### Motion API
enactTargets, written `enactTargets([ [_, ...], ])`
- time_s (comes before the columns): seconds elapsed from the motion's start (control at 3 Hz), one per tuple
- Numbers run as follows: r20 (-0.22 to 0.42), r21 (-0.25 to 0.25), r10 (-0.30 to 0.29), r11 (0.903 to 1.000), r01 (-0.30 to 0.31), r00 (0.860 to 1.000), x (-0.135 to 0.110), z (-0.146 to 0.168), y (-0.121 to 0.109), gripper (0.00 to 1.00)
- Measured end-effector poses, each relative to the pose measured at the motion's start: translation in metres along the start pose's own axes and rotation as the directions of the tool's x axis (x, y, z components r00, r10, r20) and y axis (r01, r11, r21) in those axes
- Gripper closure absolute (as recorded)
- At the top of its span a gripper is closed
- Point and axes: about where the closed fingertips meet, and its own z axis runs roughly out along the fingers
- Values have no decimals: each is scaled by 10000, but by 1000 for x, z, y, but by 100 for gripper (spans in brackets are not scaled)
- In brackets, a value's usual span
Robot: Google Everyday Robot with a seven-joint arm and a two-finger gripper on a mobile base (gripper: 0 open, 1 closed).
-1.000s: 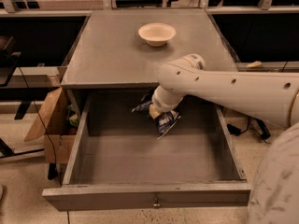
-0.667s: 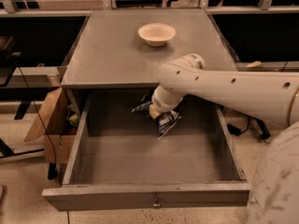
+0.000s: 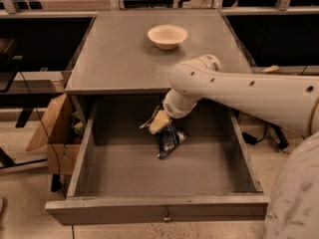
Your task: Place blue chip bag into top drawer
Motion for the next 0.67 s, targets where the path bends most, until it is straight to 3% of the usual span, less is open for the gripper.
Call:
enactTargets([
  [0.67, -77, -139, 301, 9994, -302, 9995, -6, -18, 1, 0],
])
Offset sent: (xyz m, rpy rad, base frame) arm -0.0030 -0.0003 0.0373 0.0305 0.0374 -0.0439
